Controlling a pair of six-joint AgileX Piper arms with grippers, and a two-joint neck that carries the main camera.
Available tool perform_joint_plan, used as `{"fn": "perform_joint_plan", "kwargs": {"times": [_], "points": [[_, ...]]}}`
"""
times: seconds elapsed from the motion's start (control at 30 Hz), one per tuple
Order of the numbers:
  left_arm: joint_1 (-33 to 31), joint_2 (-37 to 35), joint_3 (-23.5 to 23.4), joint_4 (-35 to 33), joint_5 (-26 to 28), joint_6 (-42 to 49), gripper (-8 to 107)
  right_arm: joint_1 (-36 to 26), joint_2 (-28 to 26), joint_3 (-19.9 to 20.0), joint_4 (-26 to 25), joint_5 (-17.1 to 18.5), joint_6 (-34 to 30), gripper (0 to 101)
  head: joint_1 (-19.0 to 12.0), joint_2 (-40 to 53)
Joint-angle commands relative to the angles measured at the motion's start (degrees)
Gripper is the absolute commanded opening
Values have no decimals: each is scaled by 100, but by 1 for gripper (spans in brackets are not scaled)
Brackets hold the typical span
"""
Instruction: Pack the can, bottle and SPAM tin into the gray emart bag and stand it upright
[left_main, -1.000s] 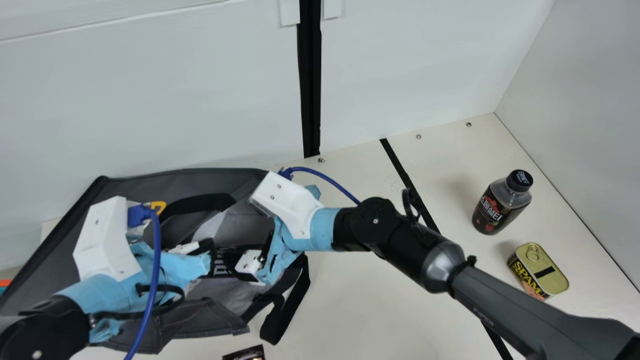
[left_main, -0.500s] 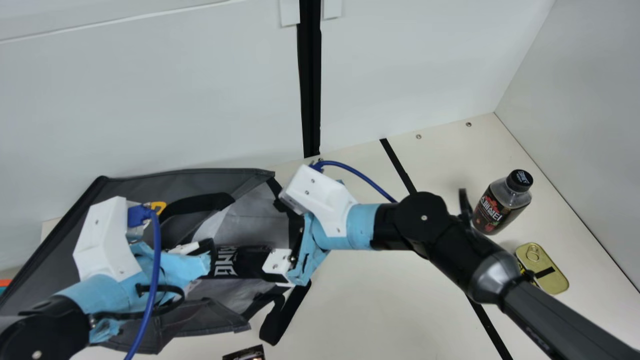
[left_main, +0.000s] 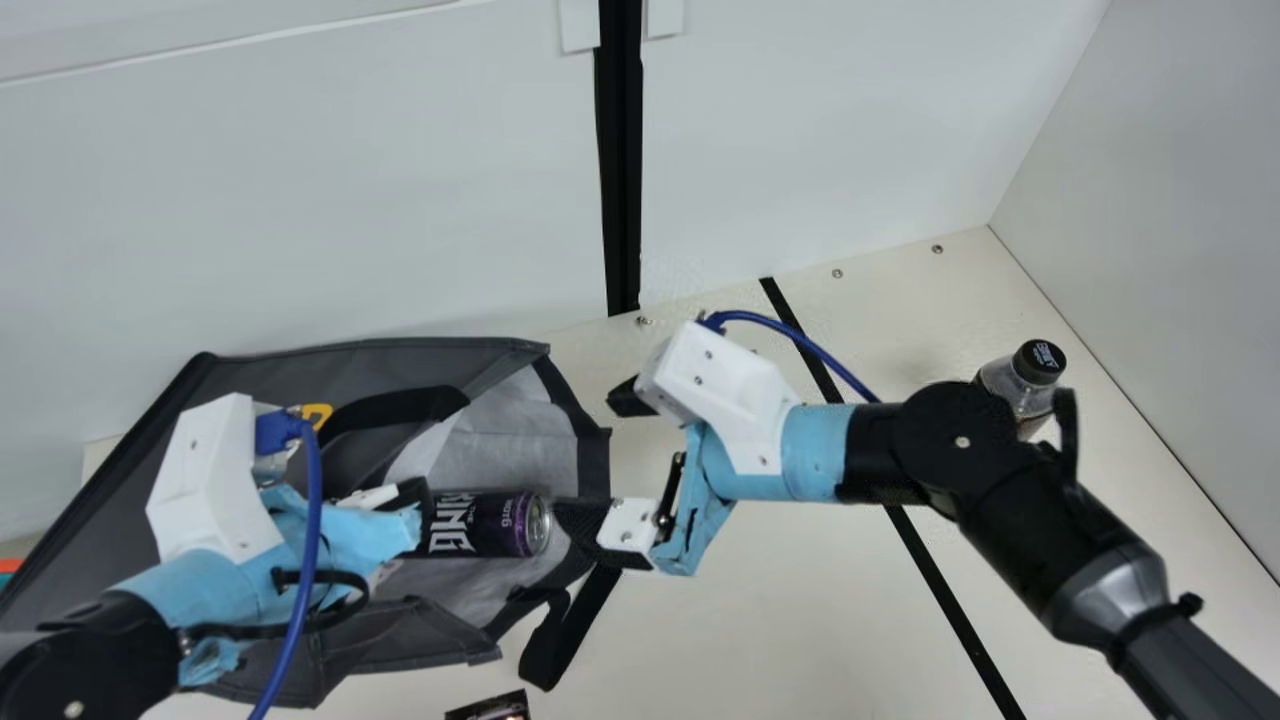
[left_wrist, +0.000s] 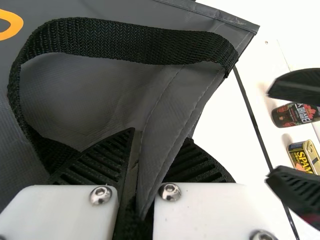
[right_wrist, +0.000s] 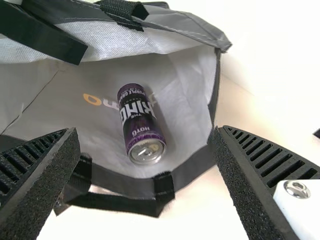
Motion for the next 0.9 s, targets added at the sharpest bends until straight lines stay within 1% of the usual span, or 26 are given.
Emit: {"fn": "perform_joint_plan", "kwargs": {"times": [0.0,0.23,0.47,0.63,0.87], "points": [[0,0,0,0,0,0,-8,-101,-86,11,-42,57,20,95,-130,-5],[0,0,0,0,0,0,-8,-397,-378,35,-232,189,173,95,-130,-5],[0,0,0,0,0,0,-8,-623,-670,59,-483,175,462,95,-130,-5],[0,0,0,0,0,0,-8,-777,-889,70,-783,82,741,95,-130,-5],[0,0,0,0,0,0,-8,-996,-1186,93,-1341,-127,1185,95,-130,-5]]}}
